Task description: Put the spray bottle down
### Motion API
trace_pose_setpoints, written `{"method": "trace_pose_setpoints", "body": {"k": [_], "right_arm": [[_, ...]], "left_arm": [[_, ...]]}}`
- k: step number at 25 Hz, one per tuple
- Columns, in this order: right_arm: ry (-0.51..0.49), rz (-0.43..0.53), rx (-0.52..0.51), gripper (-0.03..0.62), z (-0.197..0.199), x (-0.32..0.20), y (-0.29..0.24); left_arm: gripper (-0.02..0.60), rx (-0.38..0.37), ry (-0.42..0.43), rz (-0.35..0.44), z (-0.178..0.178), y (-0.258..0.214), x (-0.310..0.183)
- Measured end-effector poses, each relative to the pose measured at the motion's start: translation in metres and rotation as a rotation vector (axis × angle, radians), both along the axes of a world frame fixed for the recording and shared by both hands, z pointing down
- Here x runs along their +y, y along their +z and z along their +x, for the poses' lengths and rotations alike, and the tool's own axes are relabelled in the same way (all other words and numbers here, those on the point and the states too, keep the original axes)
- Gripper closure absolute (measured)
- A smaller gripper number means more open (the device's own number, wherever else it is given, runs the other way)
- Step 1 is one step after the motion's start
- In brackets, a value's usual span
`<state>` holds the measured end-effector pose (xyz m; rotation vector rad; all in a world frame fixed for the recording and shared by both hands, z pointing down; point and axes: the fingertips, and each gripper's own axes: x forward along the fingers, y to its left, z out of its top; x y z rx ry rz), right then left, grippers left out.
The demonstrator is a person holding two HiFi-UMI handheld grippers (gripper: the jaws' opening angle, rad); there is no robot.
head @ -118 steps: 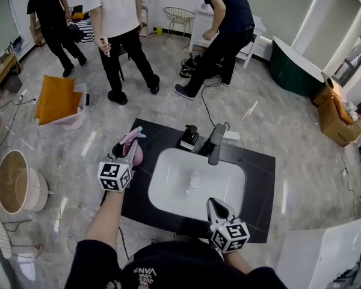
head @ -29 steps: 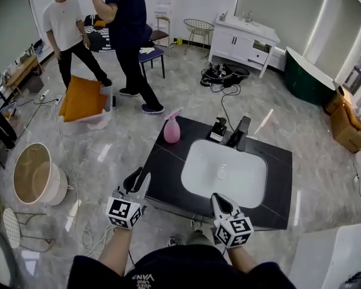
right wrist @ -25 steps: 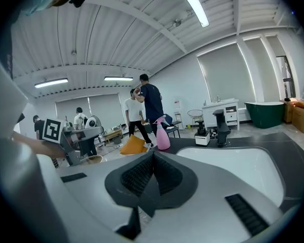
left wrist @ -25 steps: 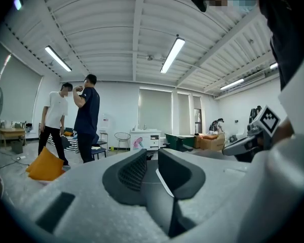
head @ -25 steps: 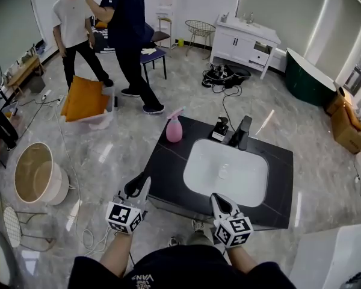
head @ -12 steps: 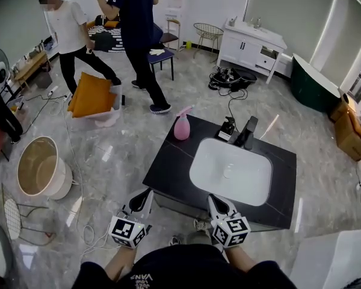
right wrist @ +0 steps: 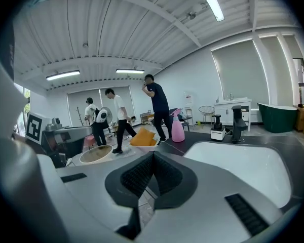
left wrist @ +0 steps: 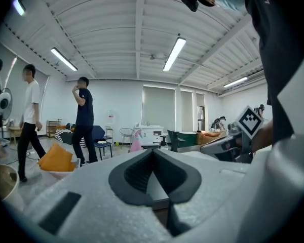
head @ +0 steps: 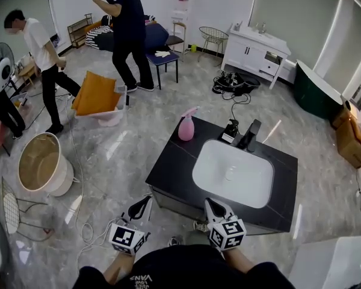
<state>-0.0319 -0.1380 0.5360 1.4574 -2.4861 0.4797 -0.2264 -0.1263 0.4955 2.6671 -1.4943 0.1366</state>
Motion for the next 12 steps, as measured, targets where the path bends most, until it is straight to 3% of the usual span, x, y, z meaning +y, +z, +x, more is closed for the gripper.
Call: {"method": "trace_pose_setpoints", "body": {"k": [12], "right_arm": [[-0.029, 0.018, 0.004, 0.597, -0.0016, -0.0063, -0.0041]], "left_arm": [[0.571, -0.007, -0.046, 0.02, -0.0035, -0.0033, 0.0]]}}
